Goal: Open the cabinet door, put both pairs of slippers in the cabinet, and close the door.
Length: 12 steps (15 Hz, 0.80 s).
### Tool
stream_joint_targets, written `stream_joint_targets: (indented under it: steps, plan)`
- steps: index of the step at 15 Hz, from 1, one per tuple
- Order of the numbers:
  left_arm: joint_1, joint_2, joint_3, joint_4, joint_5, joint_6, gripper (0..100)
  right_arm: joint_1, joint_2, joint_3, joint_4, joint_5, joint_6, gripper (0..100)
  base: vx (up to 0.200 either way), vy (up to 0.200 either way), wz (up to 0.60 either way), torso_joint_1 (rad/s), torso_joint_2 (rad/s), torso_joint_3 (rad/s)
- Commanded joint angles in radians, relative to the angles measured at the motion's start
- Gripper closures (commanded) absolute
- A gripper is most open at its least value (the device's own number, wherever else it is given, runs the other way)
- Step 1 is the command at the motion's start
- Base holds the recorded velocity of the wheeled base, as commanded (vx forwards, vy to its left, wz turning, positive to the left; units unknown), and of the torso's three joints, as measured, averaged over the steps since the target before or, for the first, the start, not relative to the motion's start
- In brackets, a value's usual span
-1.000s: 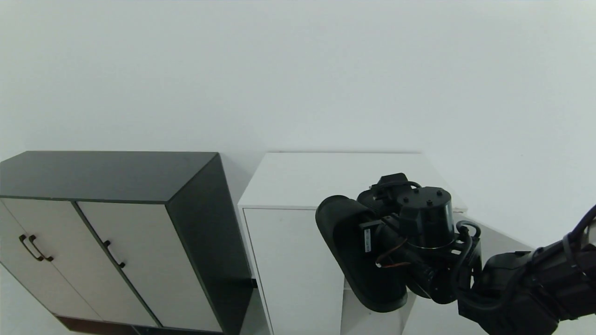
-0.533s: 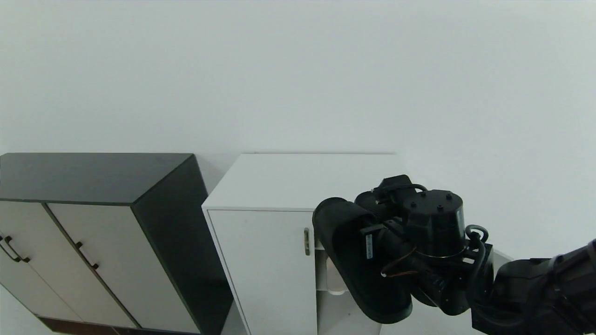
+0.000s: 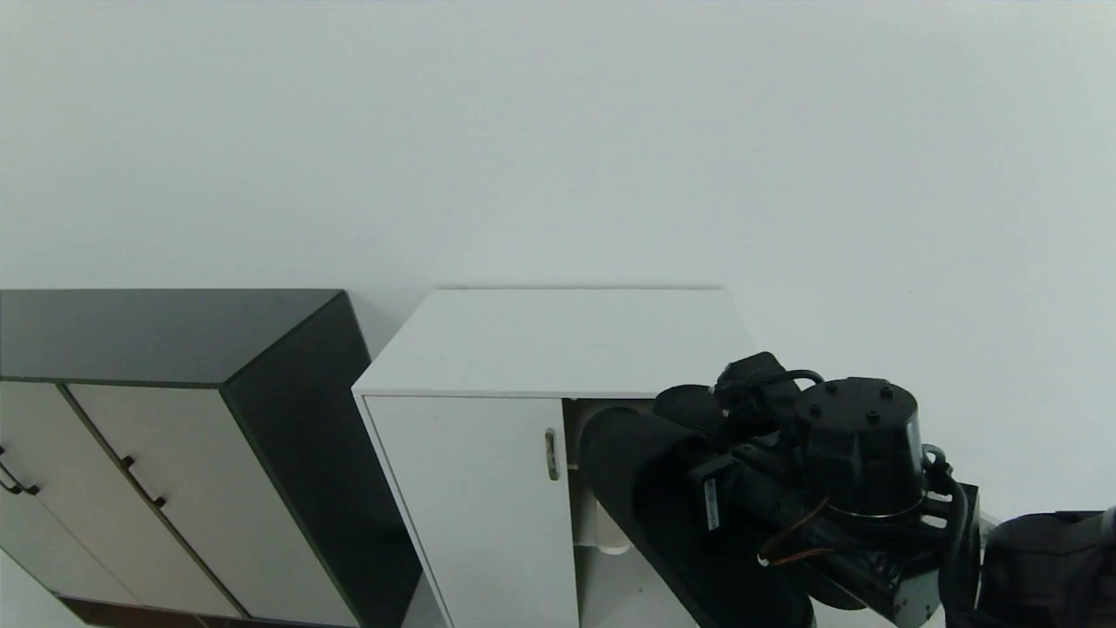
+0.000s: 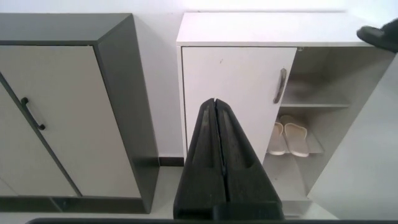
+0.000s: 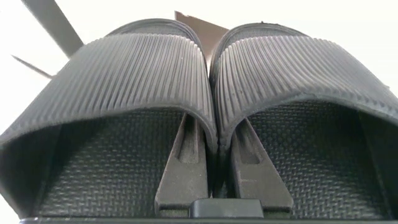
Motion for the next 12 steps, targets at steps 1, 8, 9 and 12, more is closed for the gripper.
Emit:
stream_joint_targets:
  steps: [1,8,9,12]
  plan:
    - [0.0,0.001,0.0,0.0,0.0,0.0,100,0.008,-0.043,0.032,-0.001,0.049,-0.003,100,0.0,0.0,0.0,0.0,0.0,0.0]
    - [0.0,0.001,0.0,0.0,0.0,0.0,100,0.008,-0.072,0.054,0.063,0.104,-0.02,100,0.0,0.0,0.0,0.0,0.0,0.0]
    - [0.0,0.0,0.0,0.0,0.0,0.0,100,0.008,-0.07,0.054,0.063,0.105,-0.02,100,0.0,0.0,0.0,0.0,0.0,0.0]
    - [0.0,0.0,0.0,0.0,0.0,0.0,100,0.008,-0.066,0.054,0.063,0.105,-0.02,100,0.0,0.0,0.0,-0.04,0.09,0.048]
